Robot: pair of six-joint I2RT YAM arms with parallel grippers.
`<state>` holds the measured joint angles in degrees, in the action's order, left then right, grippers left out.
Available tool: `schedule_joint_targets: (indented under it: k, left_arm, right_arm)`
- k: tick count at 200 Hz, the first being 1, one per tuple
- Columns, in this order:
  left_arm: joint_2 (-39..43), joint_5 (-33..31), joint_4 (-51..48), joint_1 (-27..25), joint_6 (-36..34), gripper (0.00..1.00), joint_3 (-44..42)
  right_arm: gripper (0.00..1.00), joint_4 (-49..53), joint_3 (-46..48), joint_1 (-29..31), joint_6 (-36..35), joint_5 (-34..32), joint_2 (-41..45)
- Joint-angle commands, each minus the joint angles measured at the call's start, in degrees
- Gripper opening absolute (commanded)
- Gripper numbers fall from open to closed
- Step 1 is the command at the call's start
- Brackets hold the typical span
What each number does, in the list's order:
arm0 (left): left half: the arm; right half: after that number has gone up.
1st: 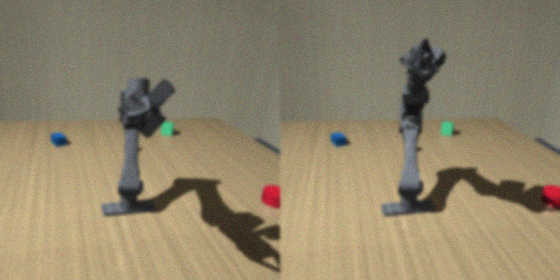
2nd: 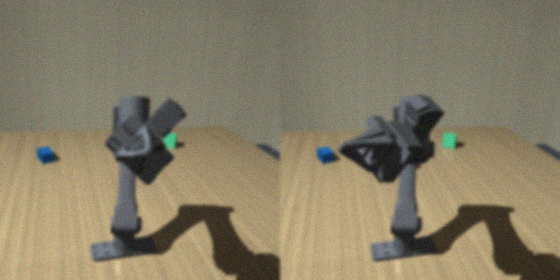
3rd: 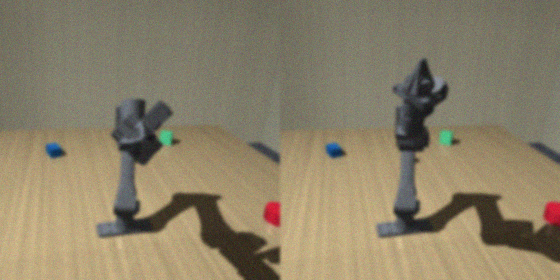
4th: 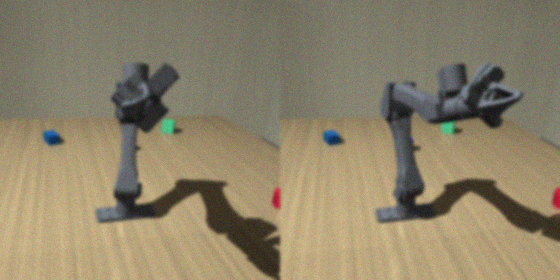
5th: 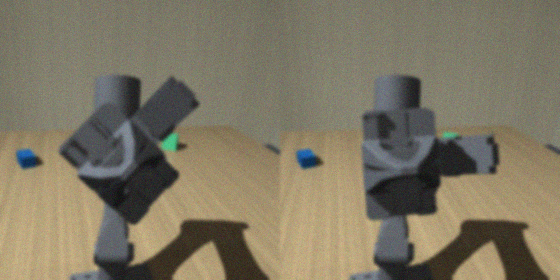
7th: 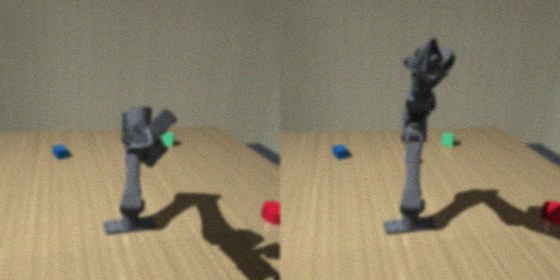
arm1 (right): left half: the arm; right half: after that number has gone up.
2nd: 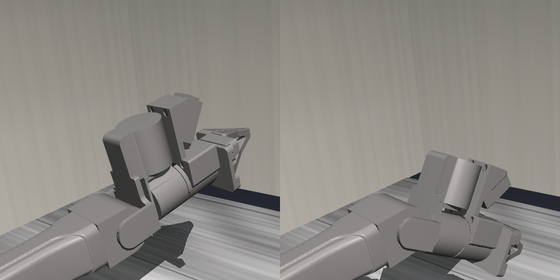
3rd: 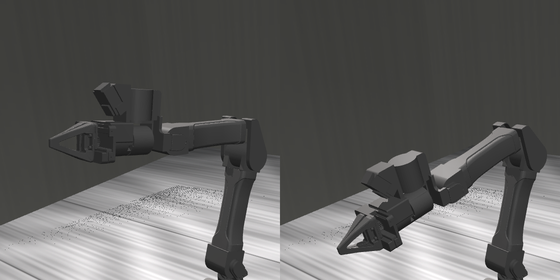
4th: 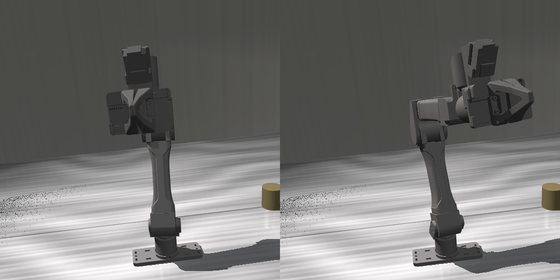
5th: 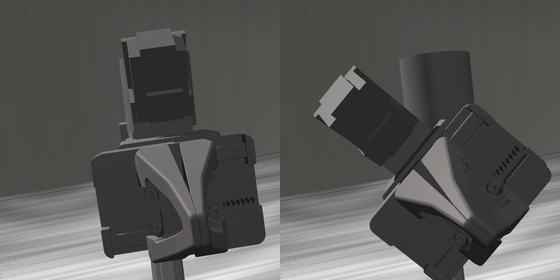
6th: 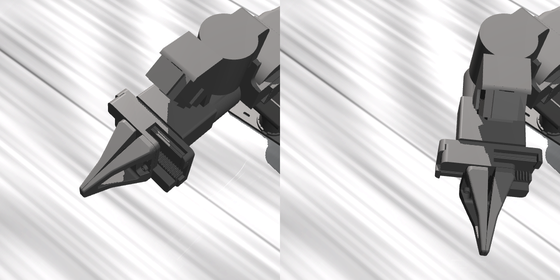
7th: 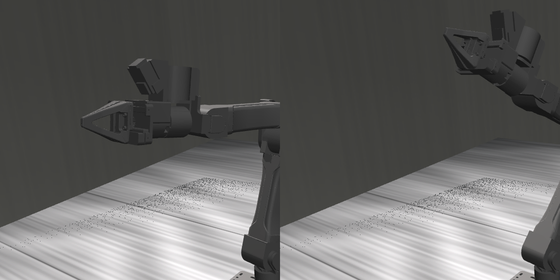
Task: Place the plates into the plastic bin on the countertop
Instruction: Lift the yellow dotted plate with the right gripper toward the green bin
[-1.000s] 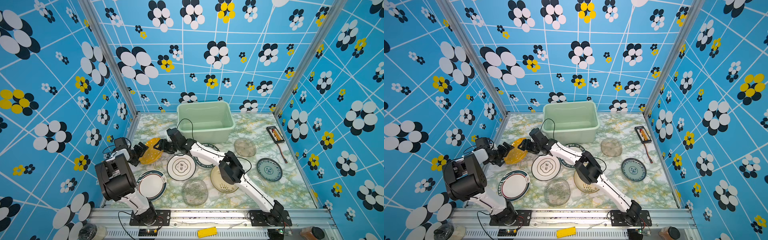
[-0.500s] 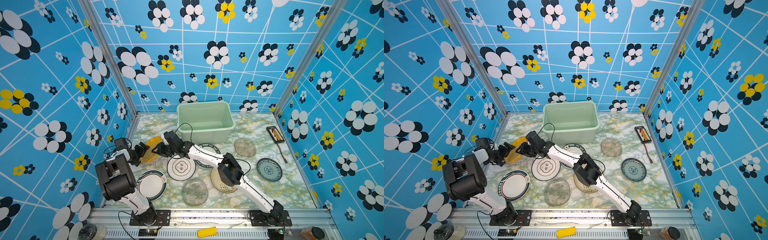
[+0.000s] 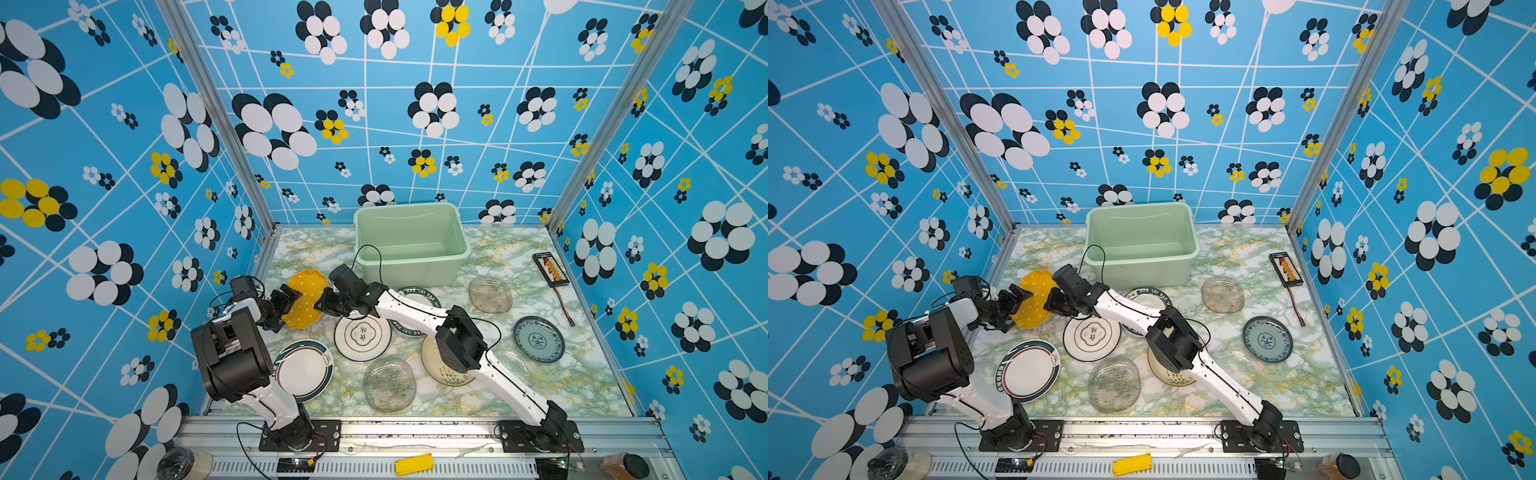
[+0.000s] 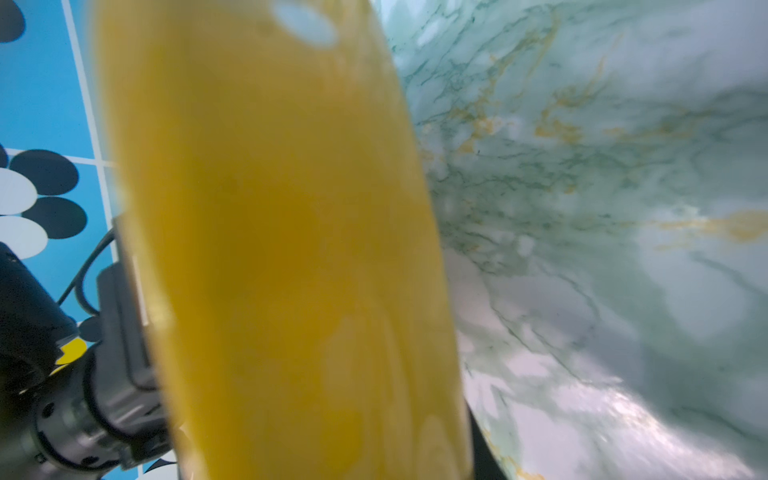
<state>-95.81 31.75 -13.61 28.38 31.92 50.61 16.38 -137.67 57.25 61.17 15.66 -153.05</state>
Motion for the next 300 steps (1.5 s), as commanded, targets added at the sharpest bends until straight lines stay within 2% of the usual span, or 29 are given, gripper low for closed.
schedule_joint_targets:
  k: [1, 51, 85, 144, 169, 199, 223, 252, 274, 300]
  left_arm:
    - [2.47, 1.39, -4.17, -0.82, 0.65, 0.99, -1.48]
    - [11.95, 1.93, -6.30, -0.87, 0.48, 0.99, -1.75]
    - [18.98, 4.92, -7.55, -0.86, 0.98, 0.99, -1.73]
    - [31.42, 7.38, -2.59, -2.04, 10.88, 0.99, -4.48]
    - [36.67, 7.19, -0.61, -6.13, 13.54, 0.99, -4.46]
    - [41.41, 5.86, -4.57, -13.43, 11.86, 0.99, -1.92]
    - [43.76, 6.49, -6.17, -17.58, 13.14, 0.99, -0.60]
    - [45.56, 9.46, -5.38, -19.41, 17.60, 0.99, 0.85]
    - [45.55, 12.24, -0.32, -21.11, 22.72, 0.99, 1.41]
    - [43.73, 14.12, -1.14, -23.80, 22.11, 0.99, 4.20]
  right_arm:
    - [0.09, 0.14, -3.82, 0.40, -4.14, -2.65, 6.42]
    - [0.05, 4.83, -4.54, -1.51, -5.64, -4.67, 11.68]
    - [0.04, 7.55, -2.62, -3.20, -7.70, -5.00, 17.92]
    - [0.01, 22.07, -2.21, -4.85, -15.62, -5.52, 27.92]
    - [0.00, 29.04, -2.17, -7.00, -18.80, -1.55, 31.75]
    - [0.00, 35.59, -1.43, -9.54, -24.04, -0.06, 36.17]
    - [0.00, 37.91, -1.03, -11.72, -26.91, 2.23, 39.02]
    - [0.00, 39.13, -1.02, -15.38, -27.79, 4.50, 41.14]
    - [0.00, 38.56, -1.80, -17.80, -27.68, 8.33, 41.34]
    - [0.00, 38.47, -2.86, -21.04, -26.01, 8.73, 41.05]
